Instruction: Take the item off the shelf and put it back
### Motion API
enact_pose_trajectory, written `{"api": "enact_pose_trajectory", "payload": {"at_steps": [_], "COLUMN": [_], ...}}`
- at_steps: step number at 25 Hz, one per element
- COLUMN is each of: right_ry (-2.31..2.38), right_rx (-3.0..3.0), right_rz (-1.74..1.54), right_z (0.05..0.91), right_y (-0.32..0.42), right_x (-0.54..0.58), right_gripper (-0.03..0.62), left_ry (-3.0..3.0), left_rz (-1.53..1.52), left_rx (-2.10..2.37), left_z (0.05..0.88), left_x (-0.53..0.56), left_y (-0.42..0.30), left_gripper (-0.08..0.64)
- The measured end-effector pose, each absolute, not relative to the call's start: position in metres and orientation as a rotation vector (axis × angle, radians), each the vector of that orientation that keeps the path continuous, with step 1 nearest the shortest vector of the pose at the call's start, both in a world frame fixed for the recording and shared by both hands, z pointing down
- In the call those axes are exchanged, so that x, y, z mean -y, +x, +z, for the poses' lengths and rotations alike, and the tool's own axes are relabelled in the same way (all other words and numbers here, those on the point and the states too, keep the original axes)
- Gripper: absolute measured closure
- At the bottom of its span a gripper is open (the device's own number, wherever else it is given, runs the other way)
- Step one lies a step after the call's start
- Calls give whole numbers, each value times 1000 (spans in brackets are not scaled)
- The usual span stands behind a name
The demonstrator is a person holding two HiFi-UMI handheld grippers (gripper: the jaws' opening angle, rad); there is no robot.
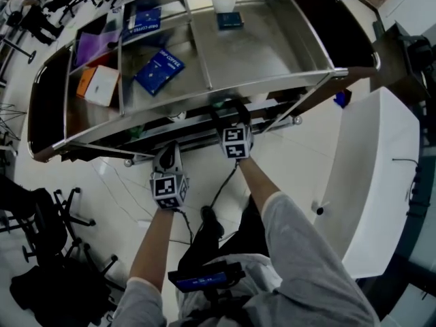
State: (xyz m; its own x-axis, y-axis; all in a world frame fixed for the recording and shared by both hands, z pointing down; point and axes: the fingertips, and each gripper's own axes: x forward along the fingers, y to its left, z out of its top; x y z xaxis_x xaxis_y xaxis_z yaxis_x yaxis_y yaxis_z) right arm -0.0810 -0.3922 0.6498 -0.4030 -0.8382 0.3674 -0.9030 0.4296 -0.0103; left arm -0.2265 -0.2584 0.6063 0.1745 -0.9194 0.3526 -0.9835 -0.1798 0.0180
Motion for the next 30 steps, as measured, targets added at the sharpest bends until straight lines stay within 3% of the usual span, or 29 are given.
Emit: {"api": "enact_pose_trajectory", "payload": {"at_steps": [5, 14, 19, 30], "right_ry": [1433, 1408, 1453, 1369], "right_rx": [2407, 2412, 2398, 2427], "right_rz": [311, 282, 292, 413], "right_z": [614, 551, 525, 513], "right_y": [-73, -38, -9, 27], "right_x": [348, 278, 253, 186], "right_gripper": [238, 475, 570, 583], "left_ry": [2170, 2140, 2126, 2077], "left_rz": [387, 353, 339, 363], "left_rx": [1854, 1912, 1955, 1982], "left_z": [581, 534, 515, 505], "left_x": [232, 184, 161, 103], "left_y": [-232, -244, -253, -270], "left_gripper": [555, 555, 555, 555]}}
